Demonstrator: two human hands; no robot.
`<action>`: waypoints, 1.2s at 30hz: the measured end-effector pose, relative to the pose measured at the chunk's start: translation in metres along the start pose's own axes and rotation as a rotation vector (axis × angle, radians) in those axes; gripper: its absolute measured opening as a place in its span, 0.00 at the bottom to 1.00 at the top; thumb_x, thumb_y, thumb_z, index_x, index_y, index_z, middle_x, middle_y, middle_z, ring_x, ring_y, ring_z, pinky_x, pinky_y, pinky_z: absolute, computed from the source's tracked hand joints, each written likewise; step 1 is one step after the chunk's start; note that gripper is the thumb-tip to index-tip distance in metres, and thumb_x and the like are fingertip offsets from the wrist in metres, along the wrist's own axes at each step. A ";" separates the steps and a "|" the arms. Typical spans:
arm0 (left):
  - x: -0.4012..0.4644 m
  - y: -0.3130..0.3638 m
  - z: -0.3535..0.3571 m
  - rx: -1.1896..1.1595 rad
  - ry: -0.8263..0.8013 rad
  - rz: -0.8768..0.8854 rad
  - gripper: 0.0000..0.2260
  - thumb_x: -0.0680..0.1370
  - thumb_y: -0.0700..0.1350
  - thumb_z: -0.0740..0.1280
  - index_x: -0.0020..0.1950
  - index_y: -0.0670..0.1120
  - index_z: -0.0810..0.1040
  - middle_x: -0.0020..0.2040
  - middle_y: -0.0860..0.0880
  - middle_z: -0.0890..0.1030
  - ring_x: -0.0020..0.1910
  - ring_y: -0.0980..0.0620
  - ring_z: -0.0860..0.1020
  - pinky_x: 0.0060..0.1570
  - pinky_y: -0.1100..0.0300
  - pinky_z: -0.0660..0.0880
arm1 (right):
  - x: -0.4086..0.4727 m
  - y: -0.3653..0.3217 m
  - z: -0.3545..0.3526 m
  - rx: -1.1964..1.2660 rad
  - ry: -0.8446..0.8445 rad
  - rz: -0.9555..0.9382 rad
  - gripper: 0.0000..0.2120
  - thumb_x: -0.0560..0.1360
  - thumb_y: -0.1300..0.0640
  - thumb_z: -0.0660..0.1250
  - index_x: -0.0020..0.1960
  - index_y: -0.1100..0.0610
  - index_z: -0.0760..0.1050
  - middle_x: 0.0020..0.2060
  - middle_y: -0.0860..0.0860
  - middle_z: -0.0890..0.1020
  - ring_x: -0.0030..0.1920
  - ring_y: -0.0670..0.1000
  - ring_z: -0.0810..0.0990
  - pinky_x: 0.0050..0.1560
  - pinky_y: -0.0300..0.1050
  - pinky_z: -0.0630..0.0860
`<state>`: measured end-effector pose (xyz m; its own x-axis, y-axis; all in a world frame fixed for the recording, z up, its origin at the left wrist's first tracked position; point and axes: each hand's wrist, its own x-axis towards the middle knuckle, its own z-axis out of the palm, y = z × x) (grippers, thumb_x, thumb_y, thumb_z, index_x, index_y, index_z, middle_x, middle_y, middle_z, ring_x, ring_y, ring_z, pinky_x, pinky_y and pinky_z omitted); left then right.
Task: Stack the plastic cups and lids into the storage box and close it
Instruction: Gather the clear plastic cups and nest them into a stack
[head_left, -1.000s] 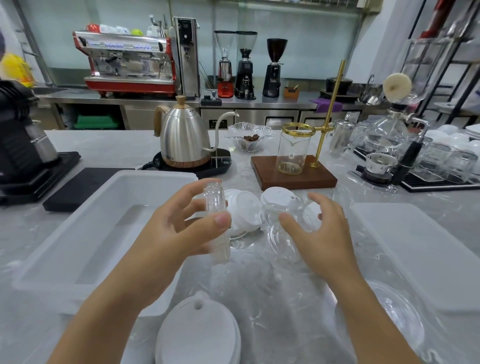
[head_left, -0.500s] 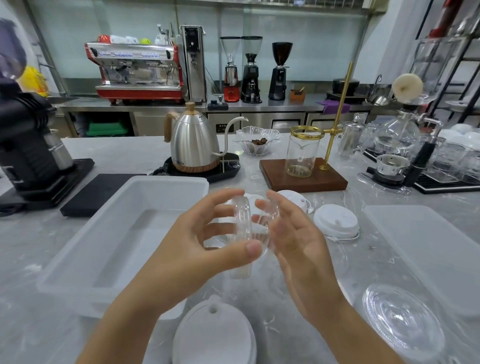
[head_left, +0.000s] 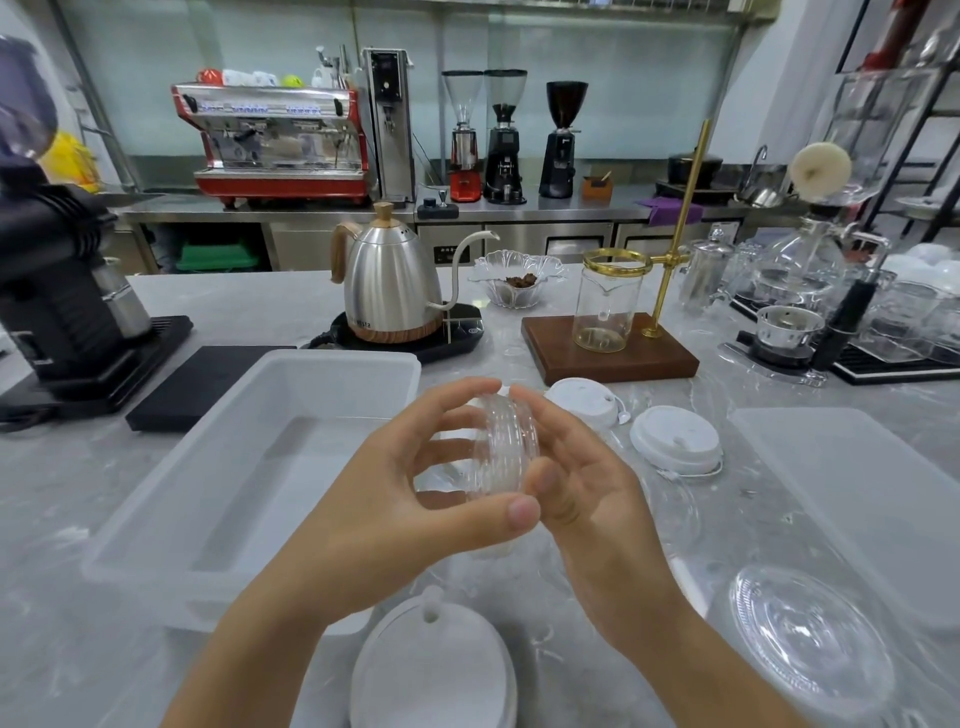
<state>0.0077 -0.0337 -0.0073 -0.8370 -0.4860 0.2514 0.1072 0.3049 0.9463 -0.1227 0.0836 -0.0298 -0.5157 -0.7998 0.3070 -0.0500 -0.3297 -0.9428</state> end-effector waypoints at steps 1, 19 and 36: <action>0.000 0.000 0.000 -0.007 -0.003 0.000 0.35 0.63 0.56 0.83 0.68 0.64 0.76 0.64 0.54 0.81 0.65 0.52 0.81 0.53 0.52 0.84 | 0.000 0.000 0.000 -0.001 -0.002 0.001 0.43 0.60 0.30 0.75 0.70 0.50 0.75 0.65 0.54 0.80 0.67 0.56 0.77 0.66 0.55 0.76; -0.002 0.002 0.005 0.045 -0.007 0.002 0.38 0.58 0.54 0.85 0.67 0.63 0.77 0.63 0.53 0.82 0.61 0.49 0.83 0.50 0.50 0.85 | -0.001 -0.001 0.000 -0.028 -0.006 0.014 0.46 0.53 0.26 0.74 0.61 0.53 0.76 0.57 0.56 0.82 0.56 0.50 0.82 0.48 0.38 0.79; 0.002 0.001 -0.006 -0.187 0.075 -0.039 0.27 0.63 0.52 0.77 0.62 0.59 0.82 0.58 0.48 0.86 0.54 0.43 0.86 0.52 0.40 0.83 | 0.018 0.022 -0.059 -1.267 0.301 0.314 0.30 0.75 0.43 0.66 0.73 0.51 0.63 0.72 0.52 0.66 0.73 0.56 0.62 0.70 0.52 0.63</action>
<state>0.0095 -0.0387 -0.0045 -0.8007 -0.5565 0.2219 0.1790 0.1312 0.9751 -0.1839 0.0914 -0.0523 -0.8102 -0.5608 0.1706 -0.5640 0.6663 -0.4878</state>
